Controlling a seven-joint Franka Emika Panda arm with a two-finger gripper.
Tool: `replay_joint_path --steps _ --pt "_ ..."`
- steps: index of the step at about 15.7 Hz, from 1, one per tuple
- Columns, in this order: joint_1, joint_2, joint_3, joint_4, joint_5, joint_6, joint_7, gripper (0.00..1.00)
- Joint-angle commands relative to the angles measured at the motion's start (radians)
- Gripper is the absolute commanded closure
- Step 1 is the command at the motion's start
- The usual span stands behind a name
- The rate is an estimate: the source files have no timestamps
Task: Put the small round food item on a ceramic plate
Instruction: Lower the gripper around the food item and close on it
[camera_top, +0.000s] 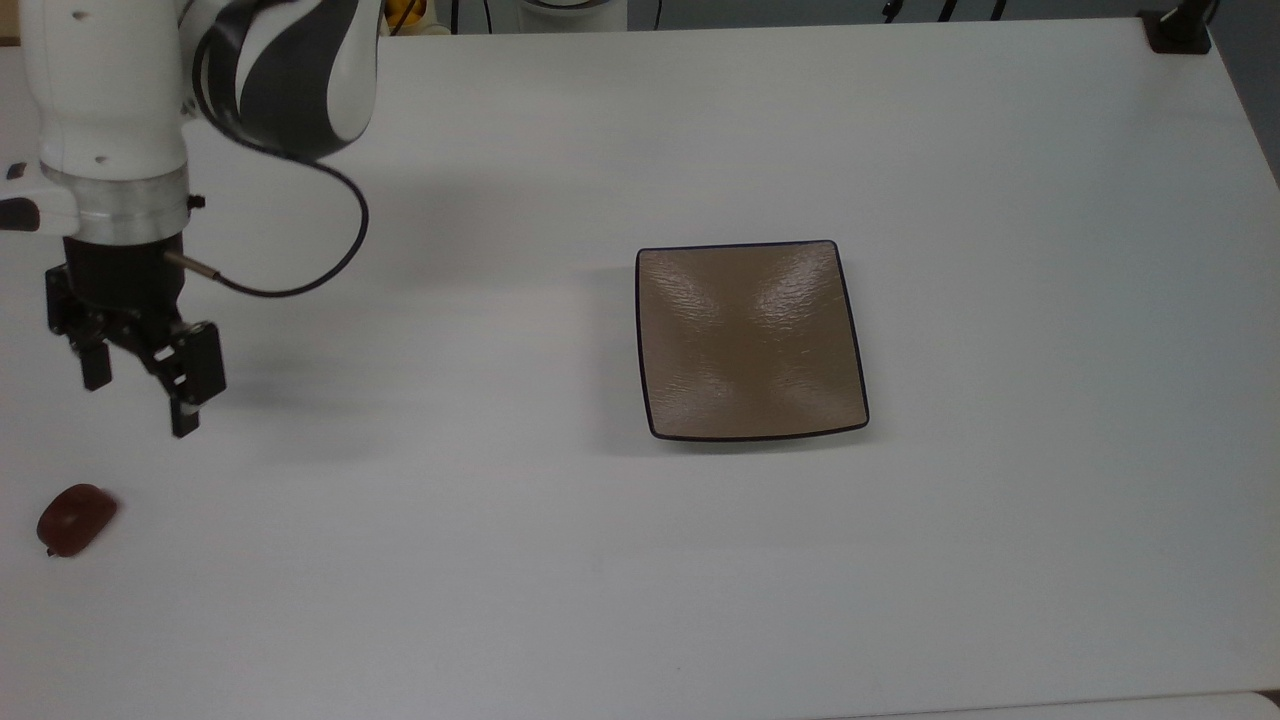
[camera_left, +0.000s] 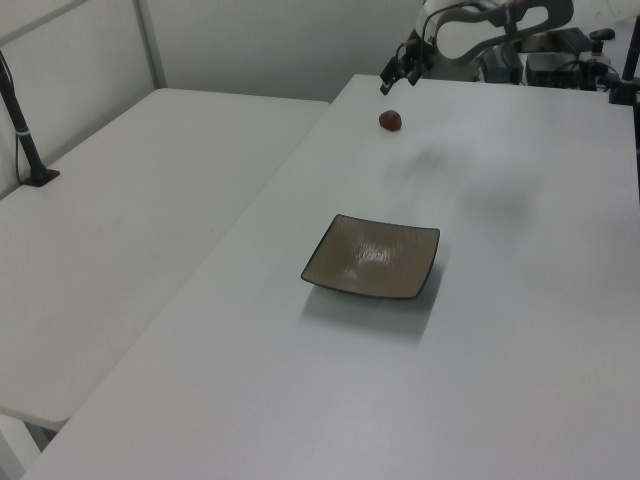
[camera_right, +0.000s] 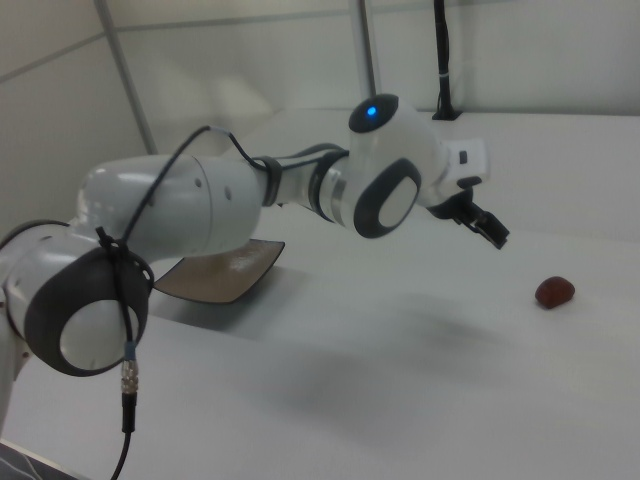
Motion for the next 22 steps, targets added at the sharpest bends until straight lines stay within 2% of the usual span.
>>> replay_joint_path --steps 1,3,7,10,13,16,19,20,21,22 --pt "-0.037 0.106 0.014 0.093 -0.014 0.076 0.027 0.0" --pt "-0.051 0.161 0.017 0.144 -0.011 0.105 0.031 0.0" --pt "-0.088 0.254 0.036 0.187 -0.011 0.239 0.057 0.0" --pt "-0.103 0.318 0.036 0.244 -0.012 0.25 0.062 0.0" --pt "-0.108 0.367 0.034 0.259 -0.014 0.256 0.059 0.0" --pt "-0.117 0.433 0.034 0.293 -0.014 0.355 0.062 0.0" --pt "-0.117 0.444 0.036 0.293 -0.014 0.363 0.061 0.0" --pt "-0.117 0.444 0.036 0.293 -0.014 0.369 0.061 0.33" --pt "-0.117 0.444 0.037 0.293 -0.012 0.377 0.062 0.75" --pt "-0.118 0.445 0.036 0.291 -0.014 0.391 0.055 0.87"
